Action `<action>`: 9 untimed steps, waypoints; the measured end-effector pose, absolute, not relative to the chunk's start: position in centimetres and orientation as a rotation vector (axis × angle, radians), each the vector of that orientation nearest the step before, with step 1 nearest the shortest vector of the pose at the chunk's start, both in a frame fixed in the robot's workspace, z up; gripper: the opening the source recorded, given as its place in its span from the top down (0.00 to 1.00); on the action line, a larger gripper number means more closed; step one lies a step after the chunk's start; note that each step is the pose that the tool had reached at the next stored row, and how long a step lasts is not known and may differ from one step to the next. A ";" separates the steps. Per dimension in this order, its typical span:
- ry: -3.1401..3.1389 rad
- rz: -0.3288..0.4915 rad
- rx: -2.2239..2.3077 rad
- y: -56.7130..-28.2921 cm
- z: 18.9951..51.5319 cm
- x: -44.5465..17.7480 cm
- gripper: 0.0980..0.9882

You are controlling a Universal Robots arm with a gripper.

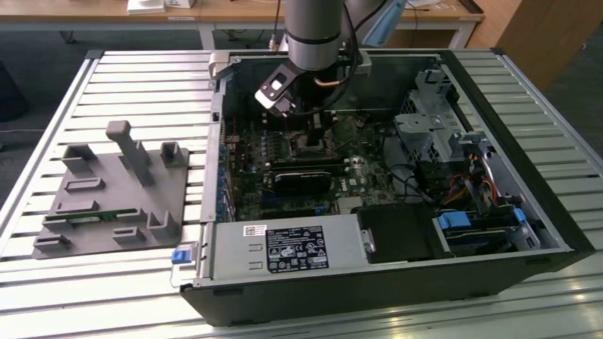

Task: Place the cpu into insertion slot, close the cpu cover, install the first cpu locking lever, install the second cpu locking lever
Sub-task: 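Place the cpu into insertion slot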

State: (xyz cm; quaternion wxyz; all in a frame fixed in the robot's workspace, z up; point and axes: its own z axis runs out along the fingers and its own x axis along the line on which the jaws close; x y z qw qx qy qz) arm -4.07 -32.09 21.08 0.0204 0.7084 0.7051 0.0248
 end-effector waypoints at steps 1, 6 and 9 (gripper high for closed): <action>2.188 0.079 2.199 -32.2 21.1 -4.1 0.69; 2.192 0.077 2.202 -32.2 21.1 -4.0 0.89; 2.192 0.076 2.203 -32.2 21.2 -3.9 0.89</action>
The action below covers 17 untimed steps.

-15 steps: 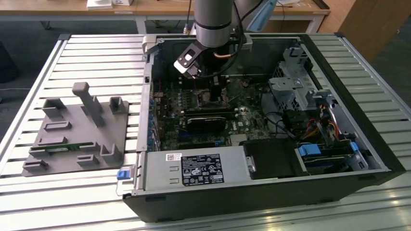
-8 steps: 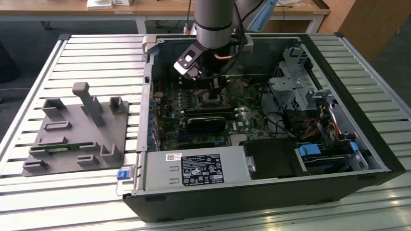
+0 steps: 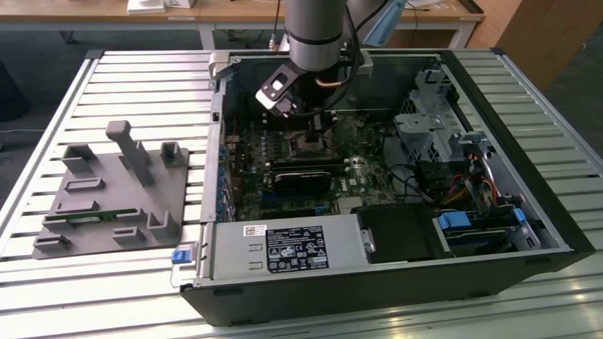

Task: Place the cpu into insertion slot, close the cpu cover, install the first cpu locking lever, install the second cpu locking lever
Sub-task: 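Place the cpu into insertion slot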

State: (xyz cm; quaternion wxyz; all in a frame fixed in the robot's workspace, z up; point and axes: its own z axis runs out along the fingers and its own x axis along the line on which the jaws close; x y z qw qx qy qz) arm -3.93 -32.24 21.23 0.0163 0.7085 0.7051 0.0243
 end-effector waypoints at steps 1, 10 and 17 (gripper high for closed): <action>2.193 0.075 2.203 -32.2 21.3 -3.9 0.89; 2.198 0.065 2.209 -32.2 21.6 -3.7 0.99; 2.199 0.062 2.210 -32.2 22.0 -3.7 0.99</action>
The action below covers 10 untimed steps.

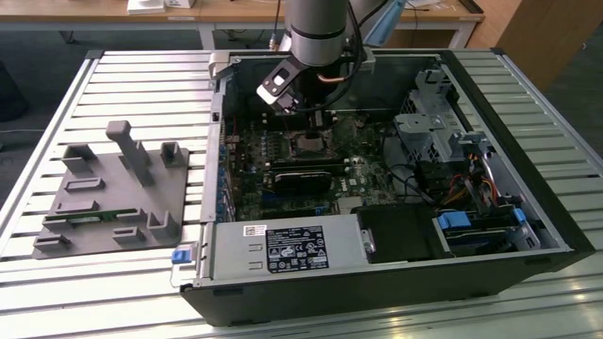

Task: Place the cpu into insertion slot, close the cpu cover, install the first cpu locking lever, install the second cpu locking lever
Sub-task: 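Place the cpu into insertion slot, then close the cpu cover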

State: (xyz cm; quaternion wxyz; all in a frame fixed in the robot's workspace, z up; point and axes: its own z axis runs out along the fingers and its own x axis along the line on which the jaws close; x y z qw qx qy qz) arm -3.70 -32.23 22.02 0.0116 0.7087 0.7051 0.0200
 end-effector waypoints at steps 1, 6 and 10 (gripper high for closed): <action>2.199 0.062 2.210 -32.2 22.1 -3.7 0.99; 2.200 0.062 2.211 -32.2 22.3 -3.7 0.99; 2.200 0.061 2.211 -32.2 22.6 -3.7 0.99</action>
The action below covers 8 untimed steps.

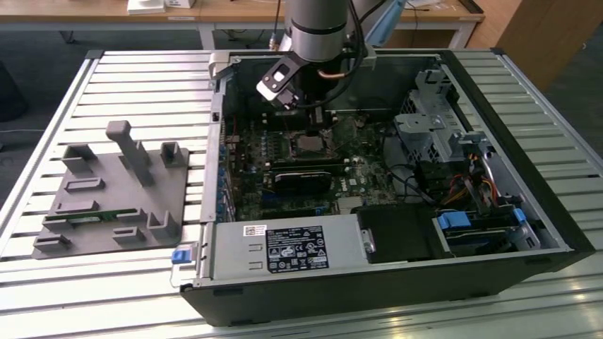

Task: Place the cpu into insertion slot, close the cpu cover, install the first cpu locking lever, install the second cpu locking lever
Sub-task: 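Close the cpu cover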

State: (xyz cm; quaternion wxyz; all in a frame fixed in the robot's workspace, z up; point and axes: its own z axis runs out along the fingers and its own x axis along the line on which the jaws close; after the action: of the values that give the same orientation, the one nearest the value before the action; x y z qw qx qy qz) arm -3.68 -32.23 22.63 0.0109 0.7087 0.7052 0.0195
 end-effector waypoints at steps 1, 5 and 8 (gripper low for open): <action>2.200 0.060 2.211 -32.2 22.8 -3.7 0.99; 2.202 0.058 2.213 -32.2 23.9 -3.7 0.99; 2.203 0.058 2.214 -32.2 24.7 -3.7 0.99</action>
State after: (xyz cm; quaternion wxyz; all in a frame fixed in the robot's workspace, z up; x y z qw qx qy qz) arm -3.68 -32.23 24.65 0.0090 0.7087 0.7052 0.0185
